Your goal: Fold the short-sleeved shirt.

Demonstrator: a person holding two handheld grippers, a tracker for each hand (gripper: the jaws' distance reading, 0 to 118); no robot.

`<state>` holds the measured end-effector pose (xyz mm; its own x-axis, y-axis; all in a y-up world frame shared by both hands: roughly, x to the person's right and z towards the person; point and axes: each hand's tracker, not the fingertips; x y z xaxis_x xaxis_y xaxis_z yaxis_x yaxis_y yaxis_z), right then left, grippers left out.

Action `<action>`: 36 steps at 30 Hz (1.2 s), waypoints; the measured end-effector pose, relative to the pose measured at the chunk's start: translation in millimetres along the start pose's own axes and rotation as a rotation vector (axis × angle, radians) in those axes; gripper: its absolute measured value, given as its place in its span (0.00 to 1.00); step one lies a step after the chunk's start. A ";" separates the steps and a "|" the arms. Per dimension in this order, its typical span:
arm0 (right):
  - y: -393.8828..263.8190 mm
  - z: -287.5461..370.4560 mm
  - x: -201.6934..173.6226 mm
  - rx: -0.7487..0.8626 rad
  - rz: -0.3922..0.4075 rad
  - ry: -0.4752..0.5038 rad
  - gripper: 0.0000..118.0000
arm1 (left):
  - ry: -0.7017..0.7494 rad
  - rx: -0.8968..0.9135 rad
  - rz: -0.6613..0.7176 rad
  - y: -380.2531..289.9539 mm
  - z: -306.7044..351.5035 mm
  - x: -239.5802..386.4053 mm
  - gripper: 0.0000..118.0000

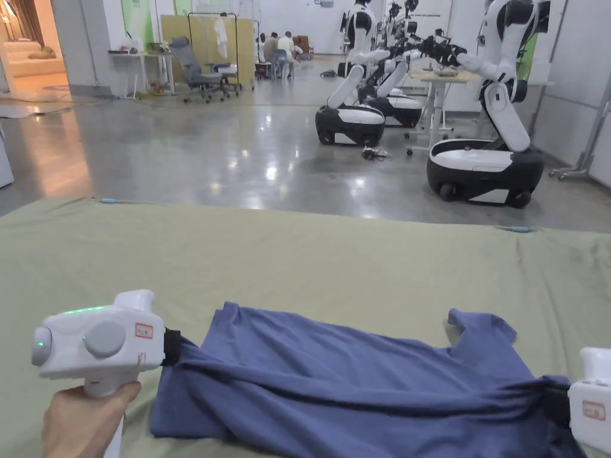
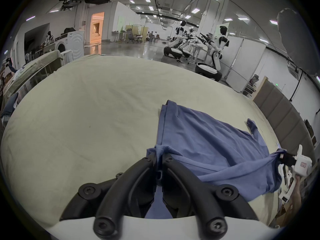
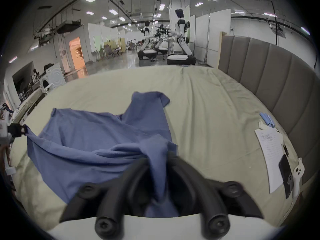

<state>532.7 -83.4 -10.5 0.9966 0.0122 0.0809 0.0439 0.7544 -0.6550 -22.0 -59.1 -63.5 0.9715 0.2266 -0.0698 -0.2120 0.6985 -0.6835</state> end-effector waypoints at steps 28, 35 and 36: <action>-107.4 227.5 -71.9 0.377 0.153 0.231 0.00 | -0.108 0.516 -0.238 -155.7 279.1 37.7 0.03; -98.8 231.1 -63.5 0.386 0.103 0.263 0.00 | -0.141 0.486 -0.196 -142.4 269.7 28.9 0.03; -99.4 231.1 -62.3 0.385 0.094 0.270 0.00 | -0.144 0.478 -0.190 -139.1 265.2 27.8 0.03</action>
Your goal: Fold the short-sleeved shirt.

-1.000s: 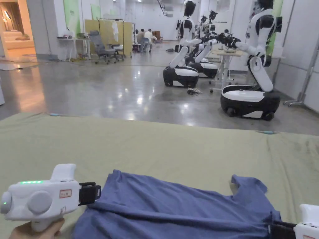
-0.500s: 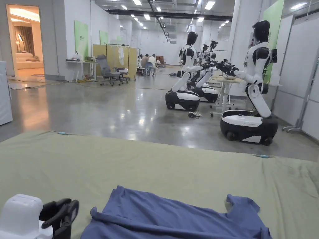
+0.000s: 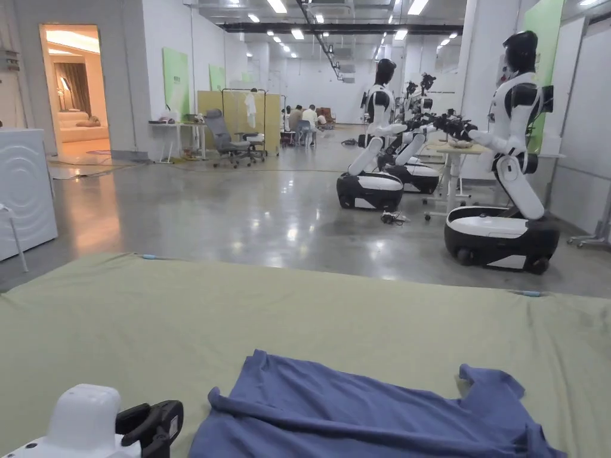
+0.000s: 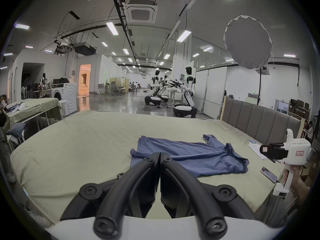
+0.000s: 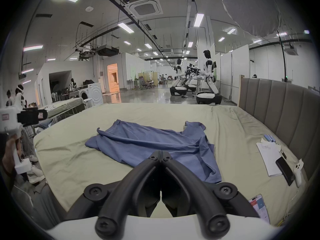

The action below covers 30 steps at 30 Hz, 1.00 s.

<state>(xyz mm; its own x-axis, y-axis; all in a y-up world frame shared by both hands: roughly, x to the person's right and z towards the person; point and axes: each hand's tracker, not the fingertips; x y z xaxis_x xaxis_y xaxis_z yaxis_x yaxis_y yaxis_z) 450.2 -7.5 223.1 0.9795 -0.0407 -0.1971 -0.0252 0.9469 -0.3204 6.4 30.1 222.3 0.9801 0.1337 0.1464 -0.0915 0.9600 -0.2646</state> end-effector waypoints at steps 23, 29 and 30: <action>-35.6 6.7 48.3 -0.124 -0.150 -0.049 0.00 | 0.135 -0.655 0.123 -76.7 -276.6 -69.2 0.32; -36.0 2.7 59.9 -0.156 -0.185 -0.109 0.00 | 0.147 -0.701 0.086 -77.6 -296.4 -56.9 0.10; -39.2 -2.2 70.1 -0.167 -0.202 -0.125 0.00 | 0.148 -0.709 0.056 -79.3 -299.2 -54.0 0.10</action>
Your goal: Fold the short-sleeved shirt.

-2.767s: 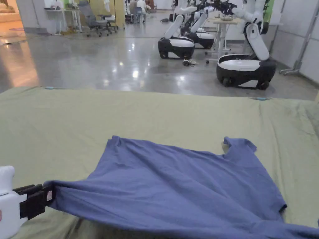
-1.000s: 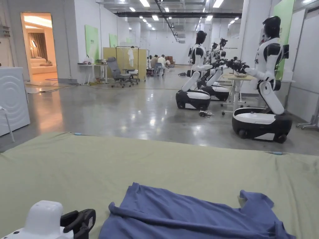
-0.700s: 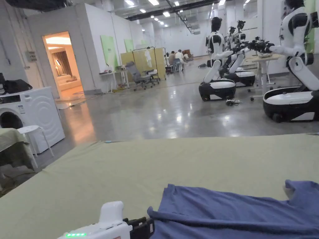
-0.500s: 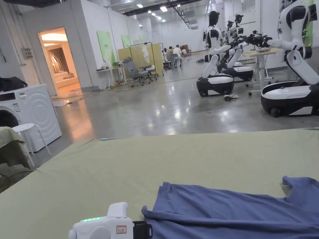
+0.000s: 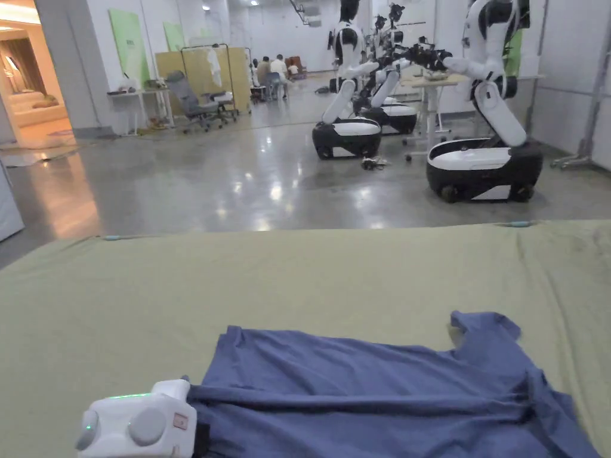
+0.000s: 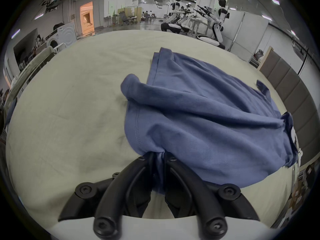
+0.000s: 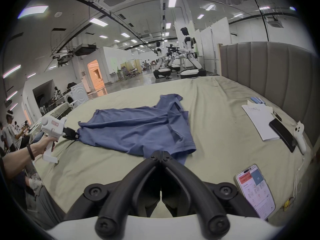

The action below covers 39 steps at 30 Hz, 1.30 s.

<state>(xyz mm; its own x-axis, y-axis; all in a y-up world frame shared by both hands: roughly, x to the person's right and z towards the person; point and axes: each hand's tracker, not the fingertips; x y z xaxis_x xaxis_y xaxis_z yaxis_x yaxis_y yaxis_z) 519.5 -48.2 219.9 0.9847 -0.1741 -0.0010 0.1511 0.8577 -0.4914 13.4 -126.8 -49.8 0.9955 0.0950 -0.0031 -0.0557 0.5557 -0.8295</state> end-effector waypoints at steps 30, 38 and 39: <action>-4.7 -13.3 26.3 -0.242 0.008 -0.188 0.04 | -0.201 0.182 -0.059 -116.8 189.5 -44.1 0.07; -73.0 73.2 26.5 -0.228 -0.008 -0.198 0.04 | -0.216 0.092 -0.058 -246.2 239.5 -39.0 0.07; -76.9 73.0 27.9 -0.231 -0.004 -0.200 0.04 | -0.203 0.116 -0.024 -253.5 239.5 -41.0 0.07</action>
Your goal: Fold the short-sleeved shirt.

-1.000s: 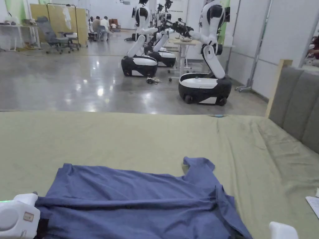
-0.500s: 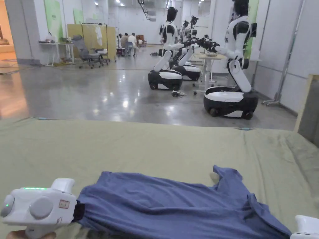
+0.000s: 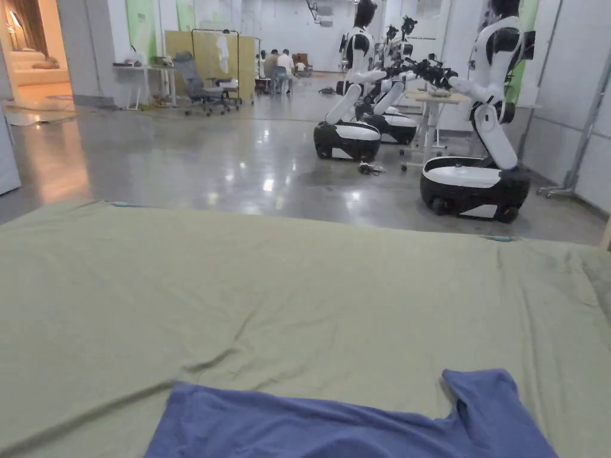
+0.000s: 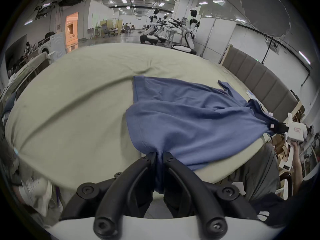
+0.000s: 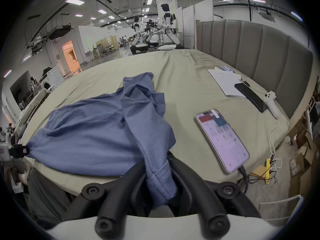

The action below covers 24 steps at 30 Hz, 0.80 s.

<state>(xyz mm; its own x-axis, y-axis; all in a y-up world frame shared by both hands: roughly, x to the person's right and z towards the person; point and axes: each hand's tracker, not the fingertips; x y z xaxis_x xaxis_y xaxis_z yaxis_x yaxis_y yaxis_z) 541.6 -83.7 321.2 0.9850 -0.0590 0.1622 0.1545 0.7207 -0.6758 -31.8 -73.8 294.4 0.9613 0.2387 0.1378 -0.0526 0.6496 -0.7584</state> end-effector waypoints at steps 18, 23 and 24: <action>43.4 73.9 -74.1 0.437 0.191 0.208 0.82 | 0.124 0.644 -0.185 28.1 71.3 92.0 0.42; 47.1 53.0 -96.6 0.413 0.171 0.239 0.41 | 0.045 0.690 -0.189 22.6 56.1 109.6 0.06; 46.1 47.8 -97.0 0.407 0.160 0.252 0.27 | 0.068 0.690 -0.189 21.4 53.1 115.2 0.06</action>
<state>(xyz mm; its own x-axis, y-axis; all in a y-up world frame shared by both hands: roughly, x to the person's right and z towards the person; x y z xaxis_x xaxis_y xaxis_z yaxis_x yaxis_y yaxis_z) 449.6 -11.7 308.7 0.9896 -0.0552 -0.1332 0.0075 0.9422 -0.3350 63.4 5.9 327.8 0.9844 0.0458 0.1698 -0.0207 0.9890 -0.1465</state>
